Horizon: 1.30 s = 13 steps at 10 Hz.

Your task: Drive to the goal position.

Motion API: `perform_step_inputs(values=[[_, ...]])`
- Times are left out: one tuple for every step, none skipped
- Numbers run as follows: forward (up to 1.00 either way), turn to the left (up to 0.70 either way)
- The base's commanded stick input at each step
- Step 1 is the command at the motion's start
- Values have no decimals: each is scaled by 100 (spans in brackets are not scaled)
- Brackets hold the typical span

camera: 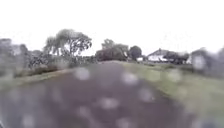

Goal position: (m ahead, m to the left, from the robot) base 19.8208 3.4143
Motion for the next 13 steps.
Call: perform_step_inputs(values=[[100, -15], [100, -9], [100, -3], [100, -2], [100, -2], [100, -2], [100, -2], [100, -2], [100, -2], [100, -2], [100, -2], [100, -2], [100, -2]])
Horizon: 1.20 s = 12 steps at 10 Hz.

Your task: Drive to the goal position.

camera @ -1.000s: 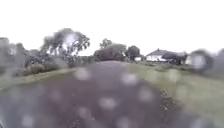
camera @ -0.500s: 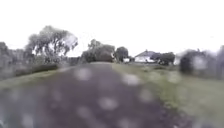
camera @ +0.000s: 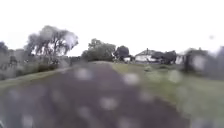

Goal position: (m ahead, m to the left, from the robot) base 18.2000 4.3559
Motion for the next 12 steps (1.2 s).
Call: perform_step_inputs(values=[[100, -2], [100, -2], [100, -1], [100, 0], [100, 12], [100, 23], [100, 34], [100, 0], [100, 0], [100, 0], [100, 0], [100, 0]])
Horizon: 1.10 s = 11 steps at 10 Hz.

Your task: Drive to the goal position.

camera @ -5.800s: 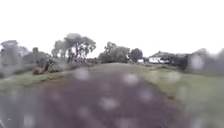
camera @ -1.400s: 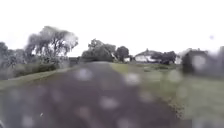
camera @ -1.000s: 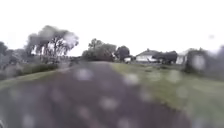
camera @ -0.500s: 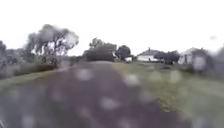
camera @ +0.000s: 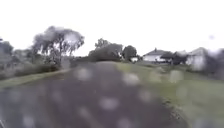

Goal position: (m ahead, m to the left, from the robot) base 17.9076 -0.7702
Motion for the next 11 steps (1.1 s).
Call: perform_step_inputs(values=[[100, 0], [100, 0], [100, 0], [100, 0], [100, 0], [100, 0], [100, 0], [100, 0], [100, 0], [100, 0], [100, 0]])
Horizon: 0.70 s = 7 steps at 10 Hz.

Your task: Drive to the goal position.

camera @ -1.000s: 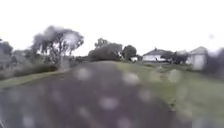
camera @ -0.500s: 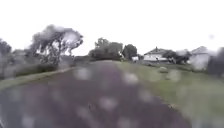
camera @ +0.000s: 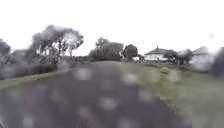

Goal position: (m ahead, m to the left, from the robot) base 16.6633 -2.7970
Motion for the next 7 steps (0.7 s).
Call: perform_step_inputs(values=[[100, 0], [100, 0], [100, 0], [100, 0], [100, 0], [100, 0], [100, 0]])
